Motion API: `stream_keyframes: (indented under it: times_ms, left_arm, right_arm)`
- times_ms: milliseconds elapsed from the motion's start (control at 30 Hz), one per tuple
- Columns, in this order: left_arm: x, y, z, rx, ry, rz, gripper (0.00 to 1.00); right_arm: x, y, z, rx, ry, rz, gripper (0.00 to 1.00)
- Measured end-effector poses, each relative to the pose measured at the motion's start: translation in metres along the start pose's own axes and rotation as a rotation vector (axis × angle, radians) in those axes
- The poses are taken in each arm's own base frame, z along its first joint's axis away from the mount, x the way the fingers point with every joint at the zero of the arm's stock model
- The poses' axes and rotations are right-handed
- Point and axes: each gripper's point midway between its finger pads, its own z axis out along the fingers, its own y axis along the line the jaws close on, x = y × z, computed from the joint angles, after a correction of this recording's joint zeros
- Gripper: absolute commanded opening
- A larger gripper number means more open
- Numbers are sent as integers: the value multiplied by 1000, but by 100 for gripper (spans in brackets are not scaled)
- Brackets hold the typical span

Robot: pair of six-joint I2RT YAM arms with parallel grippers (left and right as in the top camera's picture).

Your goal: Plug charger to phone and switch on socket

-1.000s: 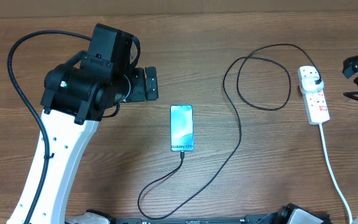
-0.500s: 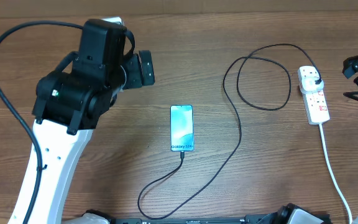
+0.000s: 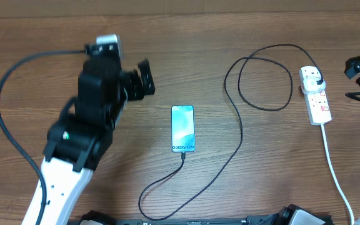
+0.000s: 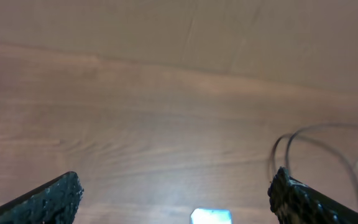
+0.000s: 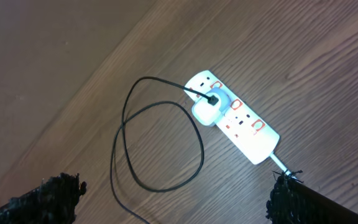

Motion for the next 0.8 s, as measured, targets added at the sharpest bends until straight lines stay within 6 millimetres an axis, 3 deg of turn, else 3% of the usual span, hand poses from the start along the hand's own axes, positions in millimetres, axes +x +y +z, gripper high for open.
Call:
stream_keyframes:
  times_ms: [100, 333, 500, 800]
  left_arm:
    - [3, 6, -6, 36, -135, 28, 99]
    - [1, 40, -43, 86, -552, -18, 100]
    - [29, 64, -56, 101, -715, -44, 99]
    - [81, 86, -70, 120, -842, -57, 100]
  right_arm:
    - [0, 0, 0, 2, -1, 1, 100]
    - [0, 0, 0, 2, -1, 2, 100]
    - [0, 0, 0, 3, 0, 2, 100]
    - [0, -1, 0, 3, 1, 2, 100]
